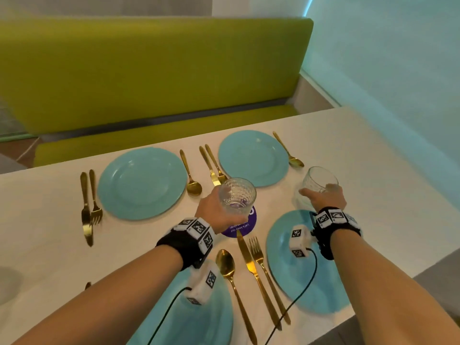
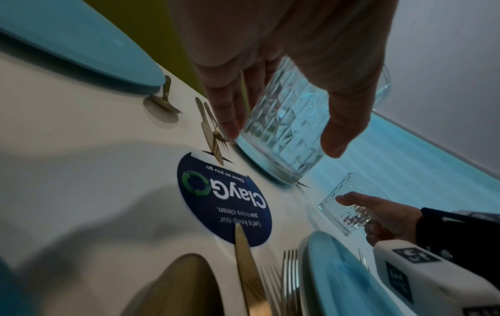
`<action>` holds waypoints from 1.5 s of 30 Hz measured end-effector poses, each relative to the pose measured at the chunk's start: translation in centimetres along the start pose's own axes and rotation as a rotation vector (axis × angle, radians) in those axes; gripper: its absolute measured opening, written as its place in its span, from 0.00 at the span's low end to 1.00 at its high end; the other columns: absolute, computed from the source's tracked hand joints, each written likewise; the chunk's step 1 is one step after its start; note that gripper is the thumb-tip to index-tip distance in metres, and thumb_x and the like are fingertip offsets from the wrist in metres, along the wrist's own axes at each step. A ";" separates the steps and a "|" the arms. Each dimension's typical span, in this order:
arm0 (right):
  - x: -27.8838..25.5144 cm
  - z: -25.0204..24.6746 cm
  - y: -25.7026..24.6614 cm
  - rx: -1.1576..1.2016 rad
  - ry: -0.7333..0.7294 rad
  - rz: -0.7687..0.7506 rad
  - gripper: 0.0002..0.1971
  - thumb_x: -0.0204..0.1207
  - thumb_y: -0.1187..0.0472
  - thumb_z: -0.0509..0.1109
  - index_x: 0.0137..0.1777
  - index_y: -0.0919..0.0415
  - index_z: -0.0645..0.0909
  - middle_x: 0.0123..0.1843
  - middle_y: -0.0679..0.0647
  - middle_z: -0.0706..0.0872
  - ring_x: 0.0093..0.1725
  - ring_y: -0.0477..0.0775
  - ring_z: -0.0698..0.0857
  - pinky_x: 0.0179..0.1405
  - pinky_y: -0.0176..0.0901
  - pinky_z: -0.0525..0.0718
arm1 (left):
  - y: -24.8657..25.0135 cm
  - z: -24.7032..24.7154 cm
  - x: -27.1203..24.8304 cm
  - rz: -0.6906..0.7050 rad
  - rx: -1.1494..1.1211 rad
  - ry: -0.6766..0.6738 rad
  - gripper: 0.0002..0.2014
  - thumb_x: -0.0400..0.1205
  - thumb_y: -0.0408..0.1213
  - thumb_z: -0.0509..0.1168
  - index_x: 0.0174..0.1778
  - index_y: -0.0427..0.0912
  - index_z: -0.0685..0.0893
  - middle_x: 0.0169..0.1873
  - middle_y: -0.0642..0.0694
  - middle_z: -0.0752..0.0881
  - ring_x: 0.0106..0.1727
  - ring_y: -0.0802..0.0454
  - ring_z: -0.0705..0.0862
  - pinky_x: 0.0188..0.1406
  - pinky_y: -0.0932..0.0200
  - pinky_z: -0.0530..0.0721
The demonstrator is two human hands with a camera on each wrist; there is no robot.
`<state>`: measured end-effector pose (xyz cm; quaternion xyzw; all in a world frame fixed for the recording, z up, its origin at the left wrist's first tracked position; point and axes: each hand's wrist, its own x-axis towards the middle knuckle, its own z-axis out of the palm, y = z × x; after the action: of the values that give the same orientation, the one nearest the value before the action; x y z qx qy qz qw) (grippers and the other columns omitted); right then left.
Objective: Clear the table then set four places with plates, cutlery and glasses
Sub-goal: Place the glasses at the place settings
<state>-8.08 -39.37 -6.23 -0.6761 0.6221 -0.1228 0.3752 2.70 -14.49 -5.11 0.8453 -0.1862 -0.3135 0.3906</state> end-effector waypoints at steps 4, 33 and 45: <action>0.7 0.6 0.1 0.001 -0.023 0.008 0.44 0.61 0.50 0.82 0.76 0.59 0.66 0.72 0.62 0.77 0.71 0.65 0.76 0.66 0.50 0.75 | 0.0 0.6 0.7 -0.009 0.042 -0.017 0.47 0.59 0.52 0.81 0.73 0.50 0.66 0.67 0.49 0.80 0.65 0.47 0.81 0.59 0.51 0.86; 1.2 0.5 2.3 -0.031 -0.083 0.016 0.48 0.61 0.58 0.83 0.78 0.57 0.60 0.70 0.64 0.77 0.67 0.67 0.79 0.66 0.56 0.80 | -1.5 3.3 2.2 -0.047 0.026 -0.022 0.46 0.62 0.42 0.82 0.74 0.47 0.65 0.68 0.47 0.79 0.69 0.46 0.78 0.59 0.57 0.80; -4.3 -1.4 2.8 -0.028 -0.028 0.035 0.52 0.62 0.63 0.82 0.81 0.58 0.53 0.71 0.67 0.76 0.63 0.68 0.82 0.62 0.63 0.82 | -1.8 -0.1 -1.5 -0.066 -0.069 -0.029 0.52 0.65 0.41 0.81 0.80 0.43 0.56 0.78 0.43 0.68 0.77 0.43 0.70 0.72 0.48 0.74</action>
<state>-11.88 -35.71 -5.78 -0.6720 0.6299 -0.0981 0.3767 1.81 -12.43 -5.88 0.8325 -0.1528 -0.3445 0.4061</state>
